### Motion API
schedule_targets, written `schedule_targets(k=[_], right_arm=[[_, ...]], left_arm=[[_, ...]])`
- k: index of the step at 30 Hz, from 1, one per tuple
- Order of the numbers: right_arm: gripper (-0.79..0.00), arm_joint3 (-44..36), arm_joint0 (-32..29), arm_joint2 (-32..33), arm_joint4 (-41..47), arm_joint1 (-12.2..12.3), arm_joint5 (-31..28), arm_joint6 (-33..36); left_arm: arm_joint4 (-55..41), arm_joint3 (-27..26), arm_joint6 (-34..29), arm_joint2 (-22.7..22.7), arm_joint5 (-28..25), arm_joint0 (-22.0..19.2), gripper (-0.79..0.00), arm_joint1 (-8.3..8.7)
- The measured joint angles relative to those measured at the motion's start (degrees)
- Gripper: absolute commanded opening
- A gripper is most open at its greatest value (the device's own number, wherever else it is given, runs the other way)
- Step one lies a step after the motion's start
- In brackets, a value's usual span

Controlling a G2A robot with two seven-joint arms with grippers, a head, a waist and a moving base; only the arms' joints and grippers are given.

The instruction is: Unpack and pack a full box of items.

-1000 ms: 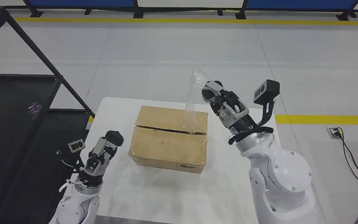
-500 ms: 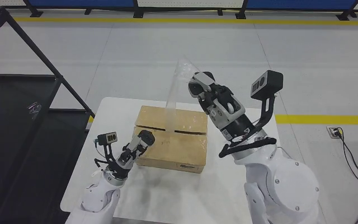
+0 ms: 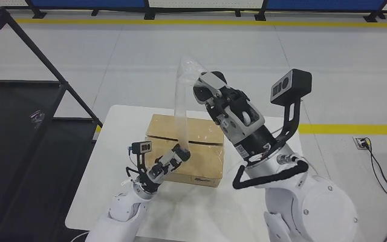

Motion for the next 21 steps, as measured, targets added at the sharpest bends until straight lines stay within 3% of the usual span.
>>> schedule_targets(k=[2, 4, 5, 13, 21], right_arm=[[-0.785, -0.1, 0.2, -0.1, 0.1, -0.1, 0.2, -0.1], [-0.785, -0.1, 0.3, -0.1, 0.2, -0.1, 0.3, -0.2], [-0.785, -0.1, 0.3, -0.1, 0.2, -0.1, 0.3, -0.2], [-0.785, 1.0, 0.6, 1.0, 0.9, -0.2, 0.4, -0.7], [-0.785, 4.2, 0.2, 4.5, 0.6, 0.0, 3.5, -1.0]], left_arm=[[-1.1, -0.1, -0.3, 0.5, -0.5, -0.4, -0.249, -0.19], [-1.7, -0.1, -0.1, 0.9, -1.2, -0.8, -0.566, -0.39], [-2.0, -0.1, 0.0, 1.1, -1.3, -1.0, -0.785, -0.49], [-3.0, 0.0, -1.2, 1.2, -2.1, -1.5, -0.785, -0.78], [-1.0, -1.4, -1.3, -3.4, -3.0, 0.6, -0.785, 0.03]])
